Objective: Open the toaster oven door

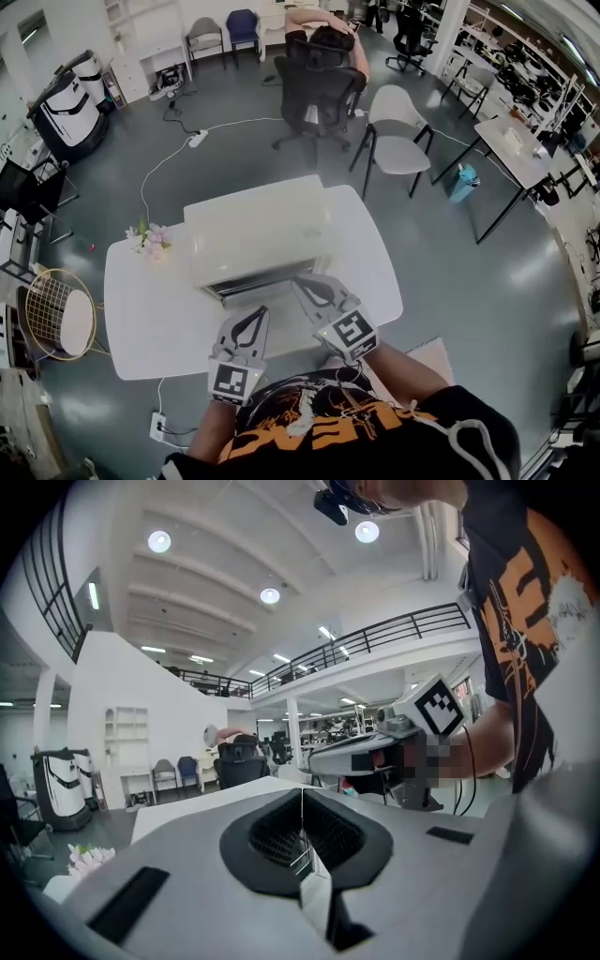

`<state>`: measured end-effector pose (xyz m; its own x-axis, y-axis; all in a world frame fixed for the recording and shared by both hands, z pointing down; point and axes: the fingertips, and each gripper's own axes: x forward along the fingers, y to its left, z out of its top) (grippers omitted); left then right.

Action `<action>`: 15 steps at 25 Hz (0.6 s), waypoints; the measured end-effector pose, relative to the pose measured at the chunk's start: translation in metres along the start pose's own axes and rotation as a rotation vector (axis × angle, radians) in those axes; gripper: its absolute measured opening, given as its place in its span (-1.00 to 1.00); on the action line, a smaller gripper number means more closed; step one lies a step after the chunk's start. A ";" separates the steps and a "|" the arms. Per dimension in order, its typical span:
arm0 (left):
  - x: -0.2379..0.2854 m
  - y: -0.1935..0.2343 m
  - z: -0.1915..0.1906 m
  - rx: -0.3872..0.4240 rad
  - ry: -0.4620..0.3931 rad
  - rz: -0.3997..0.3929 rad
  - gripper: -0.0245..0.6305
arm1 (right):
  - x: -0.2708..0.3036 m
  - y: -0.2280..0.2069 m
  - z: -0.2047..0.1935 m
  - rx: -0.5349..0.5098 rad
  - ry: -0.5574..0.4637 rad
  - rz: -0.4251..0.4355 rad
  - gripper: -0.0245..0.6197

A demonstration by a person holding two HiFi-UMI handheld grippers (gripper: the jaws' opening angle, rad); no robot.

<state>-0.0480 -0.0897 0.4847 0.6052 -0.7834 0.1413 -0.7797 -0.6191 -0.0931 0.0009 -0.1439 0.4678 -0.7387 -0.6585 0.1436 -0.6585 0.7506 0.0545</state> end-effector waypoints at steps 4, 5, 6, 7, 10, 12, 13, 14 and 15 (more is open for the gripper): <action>-0.003 0.003 0.011 -0.020 -0.029 0.020 -0.85 | -0.010 0.005 0.030 -0.025 -0.094 -0.002 -0.88; -0.004 0.003 0.016 -0.024 -0.040 0.026 -0.85 | -0.012 0.006 0.035 -0.028 -0.107 -0.003 -0.88; -0.005 0.003 0.022 -0.031 -0.051 0.034 -0.85 | -0.014 0.007 0.039 -0.029 -0.117 -0.004 -0.88; -0.007 0.004 0.031 -0.043 -0.066 0.044 -0.85 | -0.015 0.008 0.042 -0.029 -0.125 -0.004 -0.88; -0.015 0.005 0.061 -0.086 -0.124 0.062 -0.85 | -0.019 0.012 0.047 -0.026 -0.135 0.000 -0.88; -0.019 0.006 0.074 -0.090 -0.149 0.068 -0.85 | -0.022 0.014 0.050 -0.026 -0.144 0.004 -0.88; -0.020 0.007 0.078 -0.087 -0.155 0.072 -0.85 | -0.023 0.015 0.052 -0.029 -0.150 0.005 -0.88; -0.021 0.008 0.081 -0.086 -0.159 0.077 -0.85 | -0.024 0.016 0.054 -0.032 -0.157 0.006 -0.88; -0.022 0.009 0.082 -0.086 -0.160 0.081 -0.85 | -0.024 0.016 0.056 -0.036 -0.162 0.006 -0.88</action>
<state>-0.0548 -0.0824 0.4004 0.5525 -0.8332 -0.0227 -0.8335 -0.5524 -0.0127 0.0001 -0.1186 0.4099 -0.7582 -0.6517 -0.0174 -0.6504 0.7543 0.0895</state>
